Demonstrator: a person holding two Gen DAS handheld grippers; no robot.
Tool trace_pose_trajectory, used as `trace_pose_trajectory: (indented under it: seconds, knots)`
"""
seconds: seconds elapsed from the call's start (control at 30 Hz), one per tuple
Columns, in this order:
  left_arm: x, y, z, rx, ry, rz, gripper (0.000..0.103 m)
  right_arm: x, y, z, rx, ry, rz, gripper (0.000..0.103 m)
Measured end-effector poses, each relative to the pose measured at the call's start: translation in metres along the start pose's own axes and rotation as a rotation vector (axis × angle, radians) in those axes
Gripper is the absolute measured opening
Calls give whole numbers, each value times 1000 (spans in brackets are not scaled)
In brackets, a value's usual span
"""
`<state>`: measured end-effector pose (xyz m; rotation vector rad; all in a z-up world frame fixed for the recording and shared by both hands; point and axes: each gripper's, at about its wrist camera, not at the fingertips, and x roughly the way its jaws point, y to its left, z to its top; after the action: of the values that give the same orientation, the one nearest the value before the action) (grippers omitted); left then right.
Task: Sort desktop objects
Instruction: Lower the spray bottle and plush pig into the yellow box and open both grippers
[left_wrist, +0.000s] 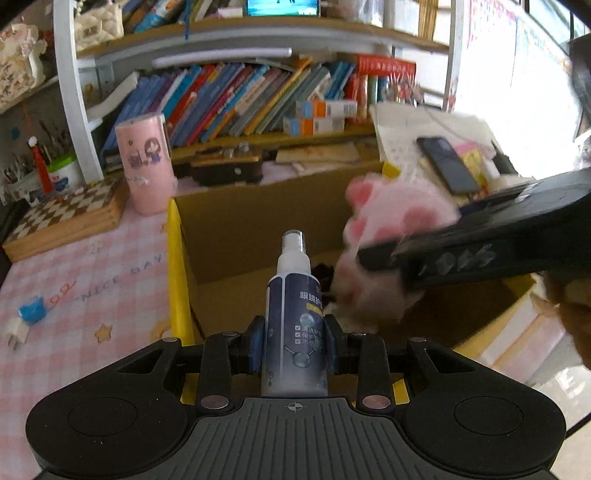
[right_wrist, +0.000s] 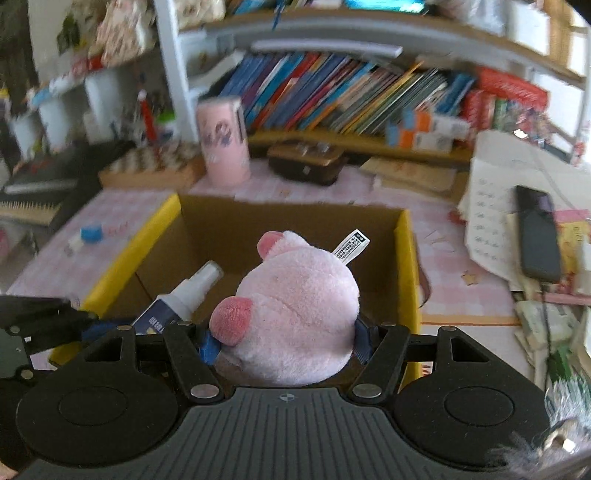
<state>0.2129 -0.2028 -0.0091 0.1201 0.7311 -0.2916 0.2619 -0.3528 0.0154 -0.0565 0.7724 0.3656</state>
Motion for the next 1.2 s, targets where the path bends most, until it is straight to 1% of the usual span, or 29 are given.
trace_pose_trajectory:
  seconds: [0.07,0.17,0.37,0.47,0.57,0.6,0.63,0.67,0.7,0.73,0.77,0.83,0.93,1.2]
  knots:
    - [5,-3,2,28,8,19,31,12,-1,3,-15,51,22,64]
    - [8,-6,3,41,13,24,31,23,2,6,-43,93,39,64]
    - [11,-7,3,45,8,28,32,36,6,13,-82,120,44,65]
    - [8,-7,4,39,-21,36,32,41,6,17,-79,123,43,67]
    - [0,-6,7,43,-62,52,40,44,2,20,-49,115,46,70]
    - [-4,-5,8,41,-84,61,51,44,0,22,-29,108,50,72]
    - [-9,-5,9,40,-111,70,59,42,-2,22,-12,98,55,74]
    - [-13,-5,9,39,-136,75,62,39,-4,23,4,82,61,78]
    - [-19,-6,9,38,-162,81,68,35,-5,25,15,64,67,81]
    - [-24,-6,9,37,-183,83,70,31,-6,26,22,44,67,82]
    - [-28,-5,10,35,-203,82,71,27,-6,27,28,22,61,84]
    - [-38,-4,10,28,-239,83,79,19,-6,30,33,-11,47,84]
    - [-50,0,12,6,-271,98,86,7,-5,32,51,-57,37,84]
    - [-75,19,5,-83,-315,157,91,-27,0,20,77,-153,-15,84]
